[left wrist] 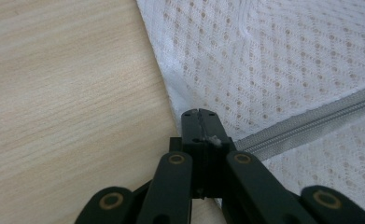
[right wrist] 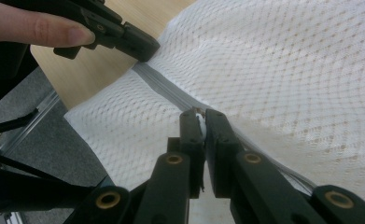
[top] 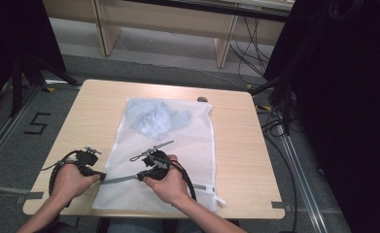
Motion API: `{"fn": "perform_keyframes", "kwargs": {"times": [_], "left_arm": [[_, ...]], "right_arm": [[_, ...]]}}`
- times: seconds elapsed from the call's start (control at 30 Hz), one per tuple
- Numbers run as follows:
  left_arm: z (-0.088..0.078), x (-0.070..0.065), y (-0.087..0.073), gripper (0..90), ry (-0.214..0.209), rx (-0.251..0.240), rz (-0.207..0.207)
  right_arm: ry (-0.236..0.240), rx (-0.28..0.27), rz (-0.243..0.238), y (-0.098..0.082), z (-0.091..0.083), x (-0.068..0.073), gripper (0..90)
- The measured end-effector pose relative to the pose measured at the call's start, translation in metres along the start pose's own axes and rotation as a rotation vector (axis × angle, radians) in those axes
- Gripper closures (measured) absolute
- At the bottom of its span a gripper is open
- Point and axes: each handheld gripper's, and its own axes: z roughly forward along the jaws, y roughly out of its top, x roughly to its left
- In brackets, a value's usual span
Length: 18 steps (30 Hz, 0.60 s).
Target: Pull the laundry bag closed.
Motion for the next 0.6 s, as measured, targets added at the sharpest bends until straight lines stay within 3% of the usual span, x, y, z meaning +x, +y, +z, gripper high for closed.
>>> {"fn": "perform_keyframes", "kwargs": {"times": [0.03, 0.07, 0.4, 0.5, 0.6], "left_arm": [[0.0001, 0.0002, -0.0001, 89.9, -0.003, -0.002, 0.003], [0.0001, 0.0002, -0.0001, 89.9, -0.003, -0.001, 0.004], [0.0002, 0.0003, -0.0002, 89.9, -0.003, -0.004, 0.0], [0.0002, 0.0006, -0.0002, 89.9, -0.005, -0.004, 0.003], [0.0002, 0.0009, -0.0001, 89.9, -0.005, -0.004, 0.008]], "right_arm": [[-0.006, 0.013, 0.026, -0.0002, -0.0016, 0.0016, 87.1], [-0.002, -0.001, -0.005, -0.0004, -0.0013, -0.0003, 87.1], [0.004, -0.003, 0.002, -0.0025, -0.004, -0.0049, 87.1], [0.003, -0.016, -0.026, -0.0034, -0.0038, -0.0073, 87.1], [0.003, 0.0, 0.016, -0.0047, -0.0059, -0.0062, 87.1]]}}
